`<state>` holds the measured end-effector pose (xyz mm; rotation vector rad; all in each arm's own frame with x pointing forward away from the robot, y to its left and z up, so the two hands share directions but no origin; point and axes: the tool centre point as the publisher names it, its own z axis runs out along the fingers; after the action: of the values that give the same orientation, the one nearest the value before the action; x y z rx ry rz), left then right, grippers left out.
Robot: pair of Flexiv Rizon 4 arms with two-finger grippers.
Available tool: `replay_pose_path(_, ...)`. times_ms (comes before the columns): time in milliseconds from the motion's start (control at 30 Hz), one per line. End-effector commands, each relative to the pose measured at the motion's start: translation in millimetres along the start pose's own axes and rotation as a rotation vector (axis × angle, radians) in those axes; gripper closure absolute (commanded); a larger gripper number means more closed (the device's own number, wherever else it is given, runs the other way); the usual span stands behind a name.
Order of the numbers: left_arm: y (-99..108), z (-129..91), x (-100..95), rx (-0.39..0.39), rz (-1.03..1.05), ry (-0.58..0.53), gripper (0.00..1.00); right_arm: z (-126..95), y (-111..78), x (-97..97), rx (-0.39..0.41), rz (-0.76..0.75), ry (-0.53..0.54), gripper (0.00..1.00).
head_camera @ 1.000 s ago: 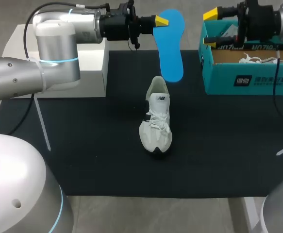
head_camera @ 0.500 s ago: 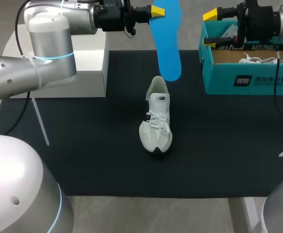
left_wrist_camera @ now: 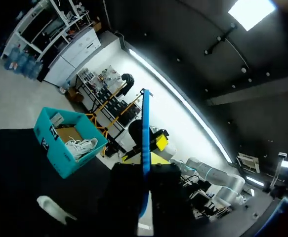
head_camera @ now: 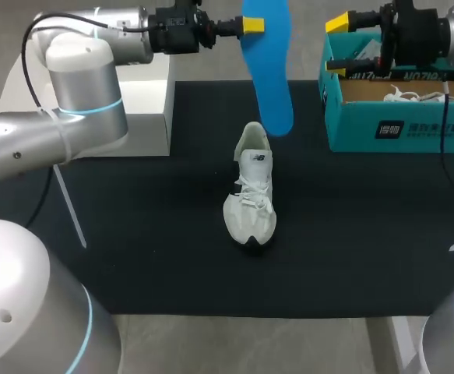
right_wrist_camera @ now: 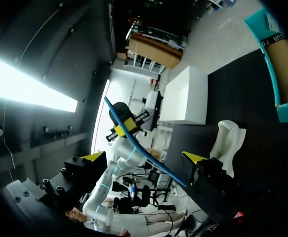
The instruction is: Take the shoe out of the shoebox, open the shoe tongue, remove and reinsert the insole, then place the shoe into the shoebox
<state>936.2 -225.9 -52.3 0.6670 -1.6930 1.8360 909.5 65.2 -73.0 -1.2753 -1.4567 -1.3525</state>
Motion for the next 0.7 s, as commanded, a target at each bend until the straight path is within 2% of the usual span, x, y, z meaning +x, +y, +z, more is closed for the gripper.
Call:
replay_pose_path(33, -12.2, 1.1, 5.0, -0.118, 0.843, -0.044, 1.00, 1.1, 0.0, -0.4, -0.001, 0.000, -0.002, 0.00)
replay_pose_path(467, -13.7, 0.9, 4.9, -0.119, 0.835, -0.054, 1.00, 1.1, 0.0, -0.4, -0.001, 0.000, -0.002, 0.00)
replay_pose_path(600, -15.3, 8.2, -6.0, -0.107, 1.271, -0.093, 1.00, 1.1, 0.0, -0.4, -0.001, 0.000, -0.002, 0.00)
replay_pose_path(633, -15.4, 11.3, -5.9, -0.071, 1.410, -0.042, 1.00, 1.1, 0.0, -0.4, -0.001, 0.000, -0.002, 0.00)
replay_pose_path(700, -17.4, 15.0, -4.5, 0.021, 1.544, -0.017, 1.00, 1.1, 0.0, -0.4, -0.001, 0.000, -0.002, 0.00)
